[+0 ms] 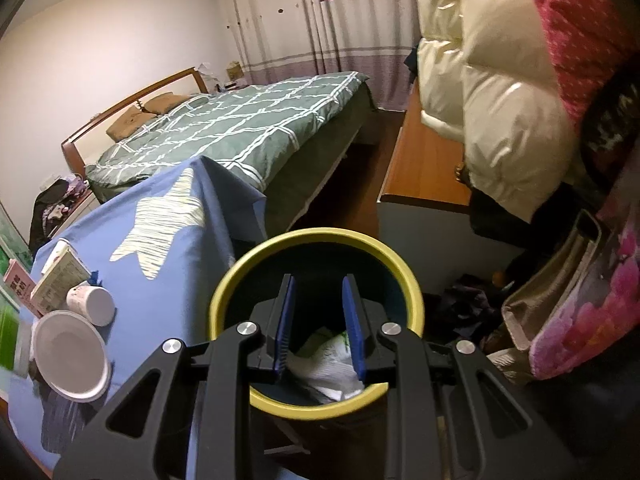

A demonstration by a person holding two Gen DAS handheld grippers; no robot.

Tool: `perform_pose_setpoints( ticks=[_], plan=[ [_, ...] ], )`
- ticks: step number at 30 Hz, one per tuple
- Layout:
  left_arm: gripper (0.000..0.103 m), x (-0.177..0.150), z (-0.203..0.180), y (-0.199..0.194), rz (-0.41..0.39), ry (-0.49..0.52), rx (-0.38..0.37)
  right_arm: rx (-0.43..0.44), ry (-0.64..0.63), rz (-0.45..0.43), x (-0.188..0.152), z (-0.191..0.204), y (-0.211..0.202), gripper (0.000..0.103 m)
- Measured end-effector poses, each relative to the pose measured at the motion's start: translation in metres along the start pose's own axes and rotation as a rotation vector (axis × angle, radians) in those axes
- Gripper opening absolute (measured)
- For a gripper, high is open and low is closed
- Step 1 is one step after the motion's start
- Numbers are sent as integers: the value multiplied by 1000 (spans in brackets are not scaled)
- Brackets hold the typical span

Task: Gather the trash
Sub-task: 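Carry the clear cup over the yellow bin and open the left gripper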

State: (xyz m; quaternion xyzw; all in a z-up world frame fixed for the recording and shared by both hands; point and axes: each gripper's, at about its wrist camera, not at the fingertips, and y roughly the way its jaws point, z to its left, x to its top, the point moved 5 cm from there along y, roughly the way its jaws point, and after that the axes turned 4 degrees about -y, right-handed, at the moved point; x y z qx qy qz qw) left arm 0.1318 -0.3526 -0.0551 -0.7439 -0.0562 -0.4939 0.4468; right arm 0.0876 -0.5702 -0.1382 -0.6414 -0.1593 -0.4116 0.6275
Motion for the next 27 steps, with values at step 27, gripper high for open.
perform_pose_setpoints(
  ticks=[27],
  plan=[
    [75, 8, -51, 213, 162, -40, 64, -59, 39, 62, -21, -50, 17, 24]
  ],
)
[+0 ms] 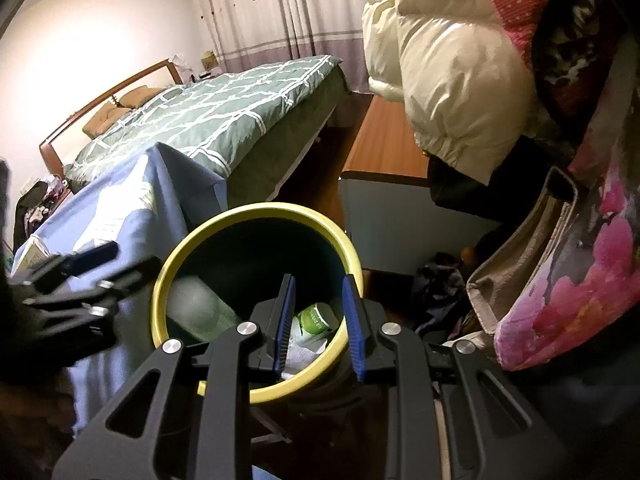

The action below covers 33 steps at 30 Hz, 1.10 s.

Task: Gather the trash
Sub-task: 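Carry the clear cup over the yellow bin and open the left gripper, then move the right gripper over the trash items on the table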

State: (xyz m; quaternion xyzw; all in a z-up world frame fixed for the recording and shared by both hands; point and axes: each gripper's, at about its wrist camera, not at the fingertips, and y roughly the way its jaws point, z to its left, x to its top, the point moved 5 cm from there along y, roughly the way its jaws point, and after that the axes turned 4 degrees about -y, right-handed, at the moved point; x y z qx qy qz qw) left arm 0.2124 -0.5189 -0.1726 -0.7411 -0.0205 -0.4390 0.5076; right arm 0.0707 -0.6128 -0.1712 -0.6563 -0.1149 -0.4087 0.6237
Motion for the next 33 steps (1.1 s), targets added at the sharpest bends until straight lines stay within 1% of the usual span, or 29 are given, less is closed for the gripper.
perform_pose_setpoints(
  ticks=[3, 5, 9, 13, 15, 16, 18, 21, 24, 25, 26, 28, 33],
  plan=[
    [75, 2, 7, -33, -52, -11, -2, 10, -7, 8, -1, 7, 3, 24],
    [78, 2, 13, -58, -86, -15, 2, 17, -12, 11, -1, 10, 5, 24],
    [81, -7, 33, -112, -154, -24, 30, 37, -43, 16, -2, 29, 5, 24],
    [83, -17, 68, -157, -204, -61, 90, 72, -94, 14, -4, 61, 0, 24],
    [83, -25, 90, -178, -228, -90, 133, 95, -124, 12, -5, 79, -3, 24],
    [84, -31, 106, -192, -242, -113, 165, 116, -148, 11, -7, 94, -7, 24],
    [84, -40, 127, -210, -259, -149, 199, 146, -178, 11, -8, 115, -11, 24],
    [85, -60, 167, -242, -286, -216, 269, 182, -217, 10, -13, 144, -17, 24],
    [85, -80, 197, -266, -307, -262, 325, 226, -273, 5, -17, 181, -25, 24],
    [85, -85, 203, -272, -311, -274, 331, 232, -283, 4, -18, 187, -26, 24],
    [85, -92, 212, -278, -314, -292, 337, 243, -307, 3, -19, 203, -27, 25],
    [85, -103, 228, -289, -322, -321, 351, 253, -330, 4, -19, 218, -27, 28],
    [85, -123, 252, -308, -335, -362, 367, 273, -392, 15, -21, 265, -26, 28]
  ],
)
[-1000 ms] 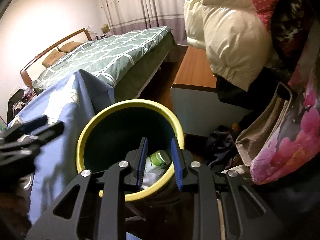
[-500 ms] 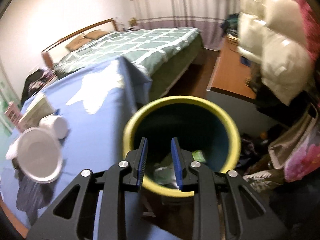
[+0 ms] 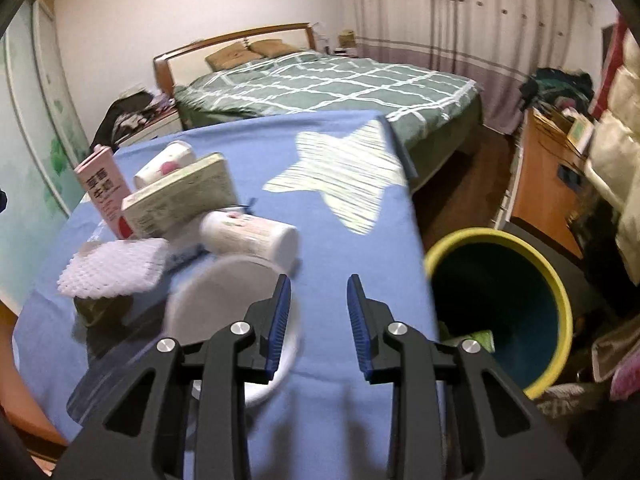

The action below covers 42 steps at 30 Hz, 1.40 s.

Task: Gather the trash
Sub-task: 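Move the right gripper over the trash items on the table, then grasp the white foam mesh net with the right gripper and lift it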

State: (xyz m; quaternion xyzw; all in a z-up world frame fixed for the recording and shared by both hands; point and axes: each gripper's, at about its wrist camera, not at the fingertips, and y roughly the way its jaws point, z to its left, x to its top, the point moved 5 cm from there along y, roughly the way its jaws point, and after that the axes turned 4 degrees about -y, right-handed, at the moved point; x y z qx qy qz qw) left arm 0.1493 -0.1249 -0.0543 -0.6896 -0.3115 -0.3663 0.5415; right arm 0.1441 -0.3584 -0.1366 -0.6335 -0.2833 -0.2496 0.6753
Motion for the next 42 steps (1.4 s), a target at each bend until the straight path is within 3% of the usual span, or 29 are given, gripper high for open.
perform_pose_setpoints(
  ticks=[12, 17, 30, 33, 42],
  plan=[
    [85, -18, 46, 3, 37, -60, 36, 68, -136, -35, 37, 81, 0, 28],
    [85, -16, 66, 1, 27, -92, 67, 142, -190, -17, 43, 117, 1, 28],
    [85, -2, 141, -39, -86, -168, 241, 329, -456, 62, 10, 241, 18, 37],
    [85, 0, 152, -48, -104, -175, 267, 323, -509, 35, 2, 262, 16, 54],
    [85, -1, 179, -75, -152, -202, 328, 188, -625, 10, -12, 286, 27, 53]
  ],
)
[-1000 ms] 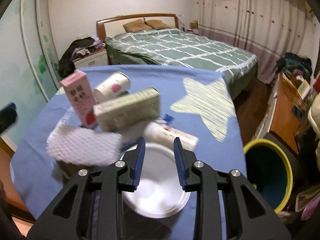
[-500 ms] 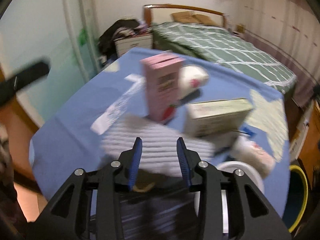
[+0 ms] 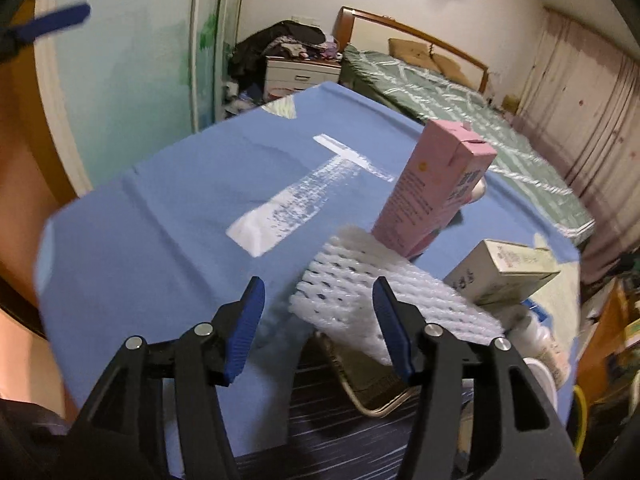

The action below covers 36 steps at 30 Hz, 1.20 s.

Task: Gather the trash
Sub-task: 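Grasp the white foam mesh net with the right gripper and lift it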

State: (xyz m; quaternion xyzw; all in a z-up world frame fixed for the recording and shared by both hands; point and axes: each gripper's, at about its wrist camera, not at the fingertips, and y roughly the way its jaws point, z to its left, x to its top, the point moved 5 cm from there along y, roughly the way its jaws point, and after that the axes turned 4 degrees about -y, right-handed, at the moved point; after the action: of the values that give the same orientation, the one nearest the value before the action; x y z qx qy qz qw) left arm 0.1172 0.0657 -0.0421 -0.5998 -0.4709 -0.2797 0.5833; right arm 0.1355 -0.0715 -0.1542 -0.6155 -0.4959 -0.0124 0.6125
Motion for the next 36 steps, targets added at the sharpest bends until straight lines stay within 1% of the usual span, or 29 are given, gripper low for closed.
perform_pose_setpoints(
  ticks=[2, 4, 5, 6, 7, 9, 11, 13, 14, 16, 17, 22, 26, 28, 31, 34, 36],
  plan=[
    [85, 0, 1, 0, 2, 1, 0, -13, -5, 7, -1, 1, 2, 44],
    [85, -1, 0, 1, 5, 4, -4, -2, 1, 16, -3, -1, 3, 28],
    [85, -1, -1, 2, 7, 7, -5, 11, 8, 13, -2, -1, 2, 25],
    [85, -1, -2, 2, 7, 9, -7, 19, 14, 7, -2, -3, 0, 18],
    [85, -2, -4, 2, 8, 13, -9, 23, 19, 1, -1, -5, -2, 14],
    [85, -2, -6, 1, 9, 16, -11, 52, 47, -31, 2, -8, -12, 11],
    [85, -3, -8, 1, 10, 21, -10, 104, 91, -74, 8, -17, -27, 10],
    [85, -3, -8, 0, 10, 23, -9, 130, 117, -99, 12, -24, -37, 10],
    [85, -3, -8, 0, 10, 23, -10, 157, 147, -124, 15, -33, -47, 10],
    [85, -3, -8, -1, 11, 23, -11, 177, 173, -147, 20, -40, -57, 10],
    [85, -4, -9, -1, 12, 25, -13, 193, 198, -173, 23, -49, -67, 10],
    [85, -8, -20, 2, 27, 44, -35, 182, 254, -252, 29, -78, -99, 10],
    [85, -16, -40, 6, 54, 75, -78, 140, 304, -325, 29, -112, -131, 10],
    [85, -24, -56, 9, 78, 99, -116, 123, 324, -348, 26, -125, -142, 10],
    [85, -36, -78, 14, 115, 130, -169, 51, 376, -384, 14, -158, -165, 10],
    [85, -57, -110, 20, 166, 181, -243, -19, 425, -385, -3, -186, -173, 10],
    [85, -70, -132, 21, 195, 217, -294, -78, 479, -371, -23, -214, -178, 10]
  ],
)
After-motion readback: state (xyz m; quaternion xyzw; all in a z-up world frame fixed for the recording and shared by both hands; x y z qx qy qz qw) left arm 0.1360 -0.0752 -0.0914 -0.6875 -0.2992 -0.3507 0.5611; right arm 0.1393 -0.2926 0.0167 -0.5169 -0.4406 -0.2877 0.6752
